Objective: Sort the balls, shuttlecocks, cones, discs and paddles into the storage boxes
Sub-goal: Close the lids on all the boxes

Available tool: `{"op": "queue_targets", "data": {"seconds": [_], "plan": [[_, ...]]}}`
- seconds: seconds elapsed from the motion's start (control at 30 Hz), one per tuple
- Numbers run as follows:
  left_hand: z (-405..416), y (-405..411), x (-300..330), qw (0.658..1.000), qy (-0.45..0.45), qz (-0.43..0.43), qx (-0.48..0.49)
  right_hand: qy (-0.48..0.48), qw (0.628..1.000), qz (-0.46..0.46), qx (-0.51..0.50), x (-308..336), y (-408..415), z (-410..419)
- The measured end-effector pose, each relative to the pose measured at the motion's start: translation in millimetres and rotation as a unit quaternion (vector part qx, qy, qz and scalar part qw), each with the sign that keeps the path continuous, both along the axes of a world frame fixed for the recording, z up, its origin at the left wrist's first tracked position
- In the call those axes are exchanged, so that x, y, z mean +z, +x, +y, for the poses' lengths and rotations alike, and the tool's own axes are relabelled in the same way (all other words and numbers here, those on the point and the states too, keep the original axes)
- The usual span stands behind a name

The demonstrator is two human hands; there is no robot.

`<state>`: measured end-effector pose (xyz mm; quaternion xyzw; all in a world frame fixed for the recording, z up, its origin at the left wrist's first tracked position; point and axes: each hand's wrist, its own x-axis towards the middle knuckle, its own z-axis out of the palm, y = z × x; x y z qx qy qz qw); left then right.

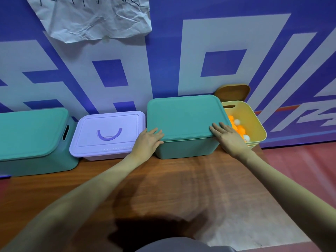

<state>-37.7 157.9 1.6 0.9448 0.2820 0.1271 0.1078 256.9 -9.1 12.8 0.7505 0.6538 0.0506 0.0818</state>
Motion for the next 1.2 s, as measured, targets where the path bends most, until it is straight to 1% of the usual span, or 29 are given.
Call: {"op": "queue_targets", "data": {"seconds": [0.17,0.3,0.43,0.5,0.57,0.73,0.8,0.87,0.9,0.97,1.1,1.2], "plan": [[0.9,-2.5,2.1,1.000,0.005,0.017,-0.020,-0.008,1.000,-0.019,0.005,2.2,-3.1,-0.8],[0.3,-1.2,4.8,0.998,-0.001,0.053,-0.030,-0.017,0.998,-0.065,0.009,-0.7,-4.7,-3.2],[-1.6,1.1,5.5,0.997,0.030,0.060,-0.034,-0.032,0.995,-0.091,0.018,-0.1,-8.8,-4.4],[-2.5,1.3,5.4,0.996,0.046,0.060,-0.037,-0.035,0.995,-0.089,0.023,-0.1,-8.7,-3.1],[-1.0,2.0,5.3,0.995,0.069,0.056,-0.049,-0.039,0.997,-0.071,0.018,-0.4,-7.2,-3.6],[2.6,1.9,7.2,0.993,0.078,0.047,-0.068,-0.041,0.998,0.027,-0.031,-8.5,-10.3,-8.8],[3.0,-0.3,8.2,0.996,0.049,0.048,-0.055,-0.002,0.997,0.068,-0.041,-1.9,-15.7,-3.7],[3.9,-1.0,14.6,0.999,0.002,0.028,-0.036,0.058,0.990,0.104,-0.080,8.2,-18.8,4.9],[6.1,-0.5,19.6,0.999,-0.019,0.017,-0.026,0.080,0.985,0.110,-0.105,12.6,-19.2,9.0],[16.6,3.1,28.9,0.999,-0.048,0.018,-0.012,0.096,0.980,0.100,-0.142,19.4,-20.2,17.8],[51.3,16.8,41.8,0.998,-0.048,0.040,-0.017,0.056,0.977,0.074,-0.191,27.7,-26.7,47.7],[82.1,28.4,43.4,0.994,-0.058,0.087,0.021,0.016,0.969,0.101,-0.223,30.0,-24.3,71.5]]}}
